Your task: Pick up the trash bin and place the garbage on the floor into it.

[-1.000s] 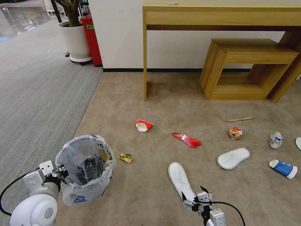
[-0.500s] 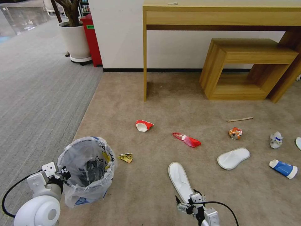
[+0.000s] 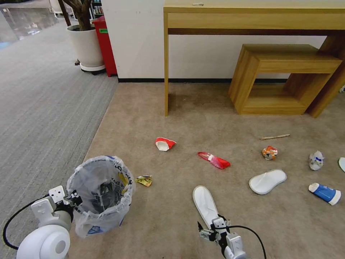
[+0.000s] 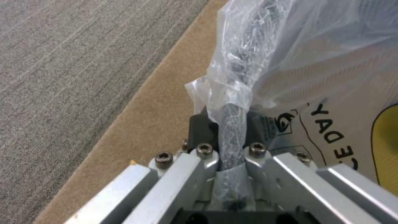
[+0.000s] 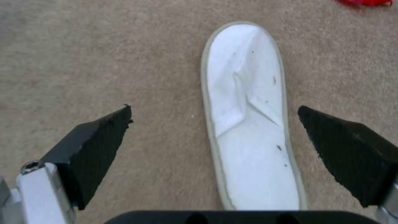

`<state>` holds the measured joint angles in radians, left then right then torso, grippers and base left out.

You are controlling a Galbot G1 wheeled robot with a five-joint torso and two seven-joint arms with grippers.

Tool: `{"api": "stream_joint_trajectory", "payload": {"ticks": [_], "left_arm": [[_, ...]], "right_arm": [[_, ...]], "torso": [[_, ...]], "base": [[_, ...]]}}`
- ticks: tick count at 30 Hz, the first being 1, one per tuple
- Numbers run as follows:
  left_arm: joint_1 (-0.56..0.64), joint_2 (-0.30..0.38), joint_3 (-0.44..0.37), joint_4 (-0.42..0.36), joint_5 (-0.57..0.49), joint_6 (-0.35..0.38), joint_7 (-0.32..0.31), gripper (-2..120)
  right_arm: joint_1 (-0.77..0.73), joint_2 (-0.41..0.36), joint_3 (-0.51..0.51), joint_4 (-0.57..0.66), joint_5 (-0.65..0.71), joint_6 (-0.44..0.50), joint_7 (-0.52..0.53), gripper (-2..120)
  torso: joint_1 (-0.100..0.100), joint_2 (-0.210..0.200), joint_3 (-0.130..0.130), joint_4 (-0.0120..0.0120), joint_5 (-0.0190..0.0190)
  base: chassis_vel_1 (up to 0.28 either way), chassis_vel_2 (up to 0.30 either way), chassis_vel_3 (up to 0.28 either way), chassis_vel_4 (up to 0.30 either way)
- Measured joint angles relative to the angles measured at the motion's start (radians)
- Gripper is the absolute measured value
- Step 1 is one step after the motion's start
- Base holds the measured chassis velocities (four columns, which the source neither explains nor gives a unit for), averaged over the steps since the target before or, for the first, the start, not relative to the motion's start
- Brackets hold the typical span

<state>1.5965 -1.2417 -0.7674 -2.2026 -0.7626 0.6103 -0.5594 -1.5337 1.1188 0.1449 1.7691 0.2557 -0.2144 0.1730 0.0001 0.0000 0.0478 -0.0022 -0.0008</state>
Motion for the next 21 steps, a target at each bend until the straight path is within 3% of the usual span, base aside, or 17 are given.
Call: {"api": "stream_joint_trajectory", "payload": {"ticks": [21], "left_arm": [[0.010, -0.020, -0.013, -0.009, 0.009, -0.002, -0.003, 0]], "right_arm": [[0.159, 0.047, -0.059, -0.217, 0.040, 0.026, 0.012, 100]], "torso": [[0.000, 0.000, 0.000, 0.0000, 0.0000]], "base": [[0.000, 0.000, 0.000, 0.000]]}}
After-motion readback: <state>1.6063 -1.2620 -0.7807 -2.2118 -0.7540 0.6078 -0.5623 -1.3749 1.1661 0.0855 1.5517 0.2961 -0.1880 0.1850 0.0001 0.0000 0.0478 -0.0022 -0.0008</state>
